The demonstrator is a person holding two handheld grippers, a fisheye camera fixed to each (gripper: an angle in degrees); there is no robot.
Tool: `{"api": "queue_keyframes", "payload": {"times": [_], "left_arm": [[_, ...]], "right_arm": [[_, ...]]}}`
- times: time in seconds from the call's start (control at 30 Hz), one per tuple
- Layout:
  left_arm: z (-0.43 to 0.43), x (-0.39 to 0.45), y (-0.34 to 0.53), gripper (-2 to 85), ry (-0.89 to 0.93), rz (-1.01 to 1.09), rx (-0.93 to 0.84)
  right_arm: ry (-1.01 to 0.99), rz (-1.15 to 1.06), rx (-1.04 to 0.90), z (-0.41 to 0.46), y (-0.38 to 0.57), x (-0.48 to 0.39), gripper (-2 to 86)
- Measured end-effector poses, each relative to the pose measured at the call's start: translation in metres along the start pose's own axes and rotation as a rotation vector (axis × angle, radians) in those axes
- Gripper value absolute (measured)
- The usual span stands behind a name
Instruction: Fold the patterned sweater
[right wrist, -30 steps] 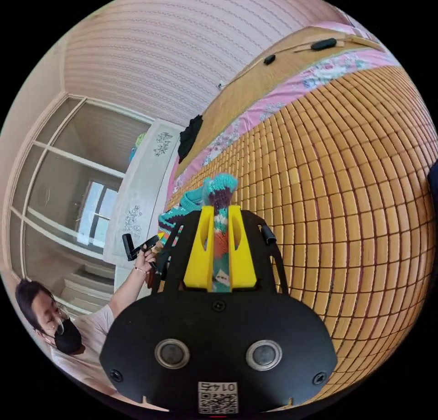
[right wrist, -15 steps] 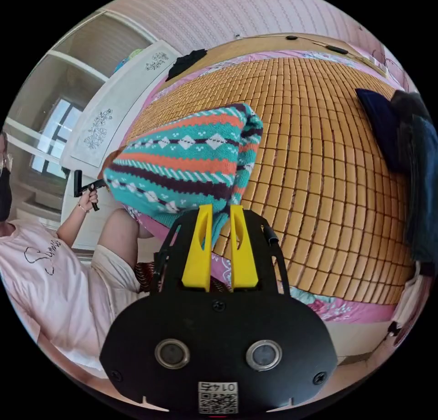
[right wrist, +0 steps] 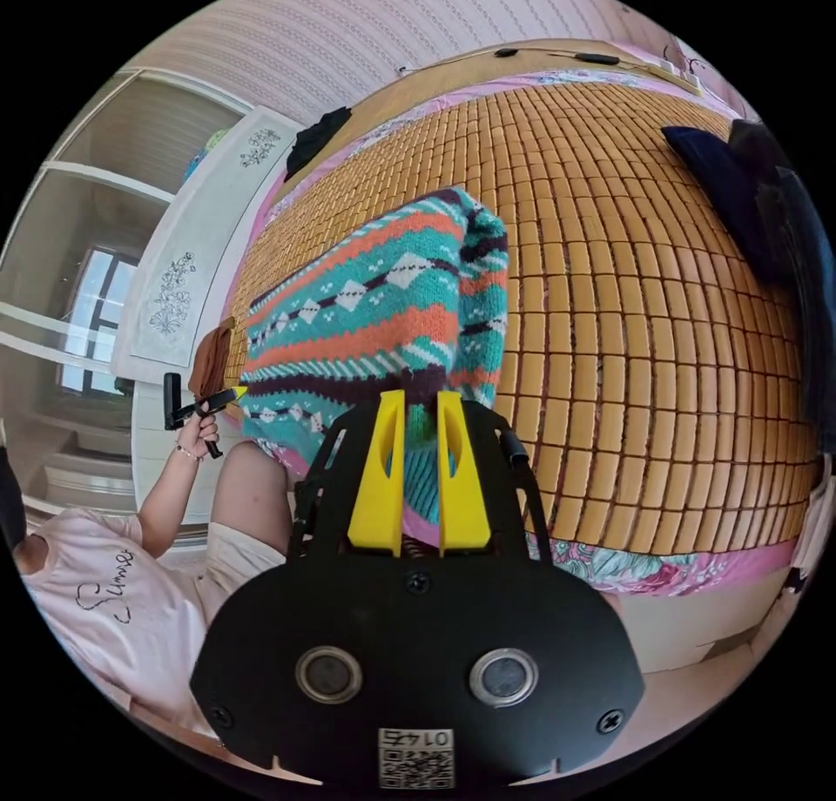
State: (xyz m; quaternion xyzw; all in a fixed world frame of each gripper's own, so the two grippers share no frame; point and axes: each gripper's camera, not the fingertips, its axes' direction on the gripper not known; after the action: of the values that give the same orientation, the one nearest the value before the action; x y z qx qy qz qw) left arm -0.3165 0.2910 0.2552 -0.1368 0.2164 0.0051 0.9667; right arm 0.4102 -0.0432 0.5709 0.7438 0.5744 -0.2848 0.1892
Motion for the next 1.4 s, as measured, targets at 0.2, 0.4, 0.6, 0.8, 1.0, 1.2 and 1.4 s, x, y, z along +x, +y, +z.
{"api": "queue_keyframes", "payload": {"times": [0.2, 0.4, 0.6, 0.8, 1.0, 1.2, 1.4], "left_arm": [[0.015, 0.015, 0.012, 6.3, -0.102, 0.061, 0.01], [-0.025, 0.049, 0.027, 7.7, -0.181, 0.094, 0.085], [-0.02, 0.145, 0.047, 1.8, -0.345, 0.383, 0.087], [0.068, 0.248, 0.013, -0.9, -0.298, 0.57, 0.146], [0.13, 0.268, 0.01, -1.0, -0.309, 0.654, -0.025], [0.135, 0.282, 0.013, -1.0, -0.321, 0.691, -0.009], [0.13, 0.296, 0.014, -1.0, -0.325, 0.696, 0.006]], "right_arm": [[0.137, -0.051, -0.074, 0.038, -0.013, -0.054, 5.9], [0.271, -0.121, -0.115, 0.027, -0.032, -0.135, 7.3], [0.545, -0.433, -0.05, 0.024, -0.068, -0.282, 0.3], [0.577, -0.873, -0.19, 0.139, -0.172, -0.478, -0.6], [0.685, -0.868, -0.495, 0.258, -0.251, -0.555, -0.5], [0.697, -0.918, -0.669, 0.293, -0.297, -0.622, -0.8], [0.841, -0.935, -0.91, 0.348, -0.332, -0.687, -0.7]]}}
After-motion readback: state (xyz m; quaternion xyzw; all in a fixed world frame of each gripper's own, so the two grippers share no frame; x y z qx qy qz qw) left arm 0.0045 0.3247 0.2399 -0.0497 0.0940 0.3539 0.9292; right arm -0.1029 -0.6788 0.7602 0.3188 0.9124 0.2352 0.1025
